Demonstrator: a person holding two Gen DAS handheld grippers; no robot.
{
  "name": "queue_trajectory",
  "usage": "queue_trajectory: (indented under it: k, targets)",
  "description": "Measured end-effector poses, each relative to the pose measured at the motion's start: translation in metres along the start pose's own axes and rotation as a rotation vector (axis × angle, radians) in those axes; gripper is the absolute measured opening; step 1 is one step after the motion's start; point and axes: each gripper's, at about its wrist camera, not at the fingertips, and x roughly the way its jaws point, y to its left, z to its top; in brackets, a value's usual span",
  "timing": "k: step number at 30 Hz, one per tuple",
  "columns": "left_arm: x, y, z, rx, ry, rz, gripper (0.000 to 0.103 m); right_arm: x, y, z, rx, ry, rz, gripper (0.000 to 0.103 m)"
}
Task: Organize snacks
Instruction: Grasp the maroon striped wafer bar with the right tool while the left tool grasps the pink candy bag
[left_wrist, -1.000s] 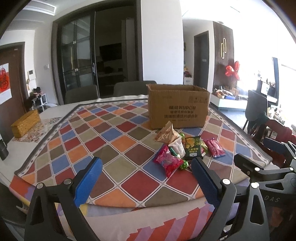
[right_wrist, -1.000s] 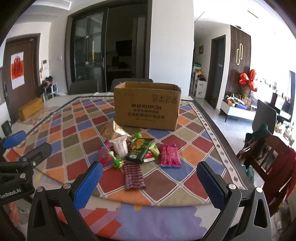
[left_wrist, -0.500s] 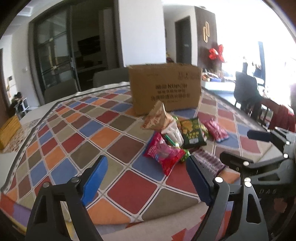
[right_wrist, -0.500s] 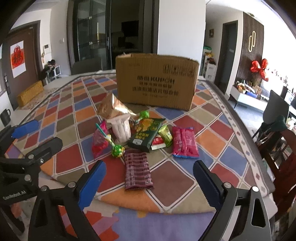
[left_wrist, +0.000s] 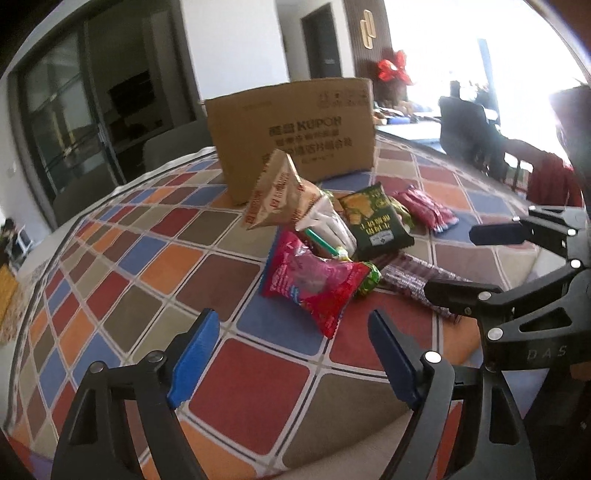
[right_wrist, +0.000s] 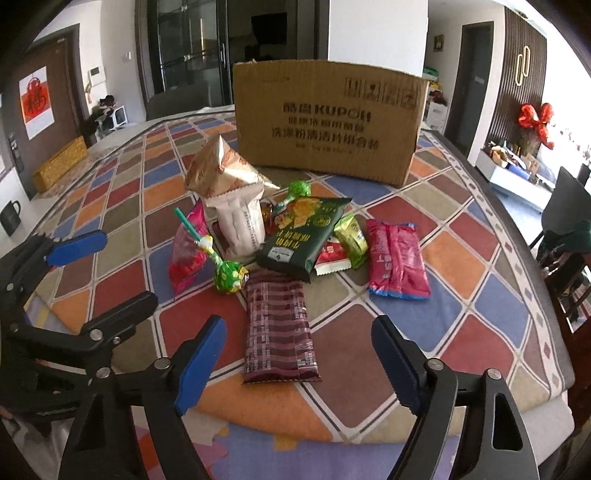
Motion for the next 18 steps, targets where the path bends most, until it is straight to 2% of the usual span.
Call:
queue_trajectory:
  k: [12,18]
  targets:
    - [0.028,-0.007,0.012,0.176,0.035,-0.039,0.081,0.022,0.000,0.002,-0.003,0.053,0.014,0.068]
    - [0.039,-0.009,0.015,0.215,0.061,-0.044,0.069,0.025,0.003,0.005,-0.011,0.052,0.038,0.068]
